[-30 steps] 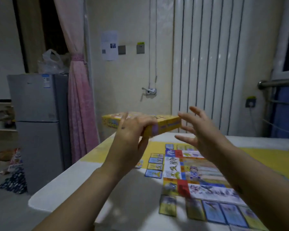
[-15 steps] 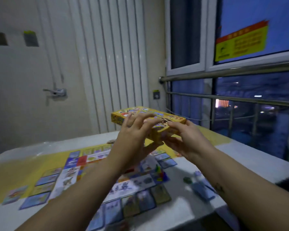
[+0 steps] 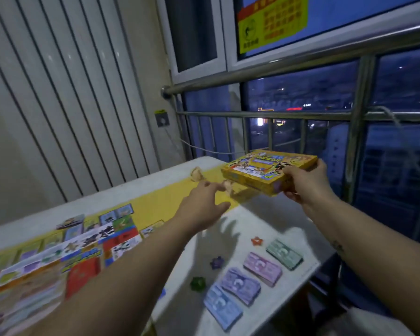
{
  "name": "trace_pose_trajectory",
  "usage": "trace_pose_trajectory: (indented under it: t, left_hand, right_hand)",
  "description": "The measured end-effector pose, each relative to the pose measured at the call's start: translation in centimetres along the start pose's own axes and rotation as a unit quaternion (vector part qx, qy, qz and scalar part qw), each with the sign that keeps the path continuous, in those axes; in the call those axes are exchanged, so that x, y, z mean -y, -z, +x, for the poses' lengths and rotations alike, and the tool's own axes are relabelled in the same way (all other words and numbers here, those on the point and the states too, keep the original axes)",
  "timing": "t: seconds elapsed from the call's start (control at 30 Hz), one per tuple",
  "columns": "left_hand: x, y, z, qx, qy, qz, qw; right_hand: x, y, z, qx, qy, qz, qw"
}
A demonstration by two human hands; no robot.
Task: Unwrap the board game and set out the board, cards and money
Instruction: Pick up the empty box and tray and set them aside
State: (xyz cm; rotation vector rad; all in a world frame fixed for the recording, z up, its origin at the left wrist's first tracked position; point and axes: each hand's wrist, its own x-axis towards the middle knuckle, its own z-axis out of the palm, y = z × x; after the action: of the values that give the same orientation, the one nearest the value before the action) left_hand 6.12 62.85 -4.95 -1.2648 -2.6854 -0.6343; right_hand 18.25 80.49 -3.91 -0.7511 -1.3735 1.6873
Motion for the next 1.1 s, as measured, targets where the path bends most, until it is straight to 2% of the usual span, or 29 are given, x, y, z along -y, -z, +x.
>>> trace_pose_trajectory:
  t: [0.1, 0.23, 0.33, 0.4, 0.47, 0.53, 0.6, 0.7, 0.73, 0.8, 0.87, 1.0, 1.1]
  left_hand:
    - [1.3, -2.4, 3.3, 0.063, 0.027, 0.043, 0.997]
    - [2.5, -4.9, 6.7, 0.142, 0.04, 0.079, 0.986]
    - [3.1, -6.4, 8.4, 0.148, 0.042, 0.082, 0.985]
    - [3.2, -7.2, 9.3, 0.142, 0.051, 0.078, 0.986]
    - [3.3, -7.7, 10.2, 0.141, 0.06, 0.085, 0.984]
    - [3.4, -8.1, 11.1, 0.141, 0.069, 0.093, 0.983]
    - [3.5, -8.5, 12.0, 0.145, 0.079, 0.091, 0.982]
    - [4.1, -9.0, 13.1, 0.16, 0.085, 0.088, 0.98]
    - [4.4, -9.2, 13.4, 0.164, 0.08, 0.096, 0.979]
    - [4.8, -9.4, 13.8, 0.161, 0.079, 0.112, 0.977]
    - [5.6, -9.2, 14.3, 0.121, 0.094, 0.11, 0.982]
    - [8.6, -7.9, 15.9, -0.02, 0.102, 0.088, 0.991]
    - [10.9, -7.1, 17.7, -0.046, 0.11, 0.066, 0.991]
  right_hand:
    - [-1.9, 1.9, 2.9, -0.041, -0.013, -0.041, 0.998]
    - [-4.2, 2.5, 5.5, -0.053, -0.055, -0.108, 0.991]
    - [-5.5, 2.0, 6.1, -0.048, -0.084, -0.168, 0.981]
    - [-6.0, 2.1, 6.6, -0.039, -0.1, -0.251, 0.962]
    - [-5.4, 2.3, 6.3, -0.031, -0.088, -0.335, 0.938]
    - [-4.4, 2.3, 5.9, -0.005, -0.014, -0.417, 0.909]
    - [-3.9, 1.5, 5.8, 0.081, 0.079, -0.49, 0.864]
    - [-4.5, -0.4, 6.3, 0.247, 0.113, -0.619, 0.737]
    - [-4.9, -1.1, 6.7, 0.274, 0.113, -0.654, 0.696]
    - [-5.1, -2.5, 7.4, 0.294, 0.102, -0.693, 0.65]
    - [-5.2, -3.8, 8.6, 0.312, 0.107, -0.697, 0.637]
    - [-4.9, -6.2, 10.4, 0.35, 0.136, -0.683, 0.627]
    - [-4.4, -7.8, 11.4, 0.361, 0.138, -0.68, 0.623]
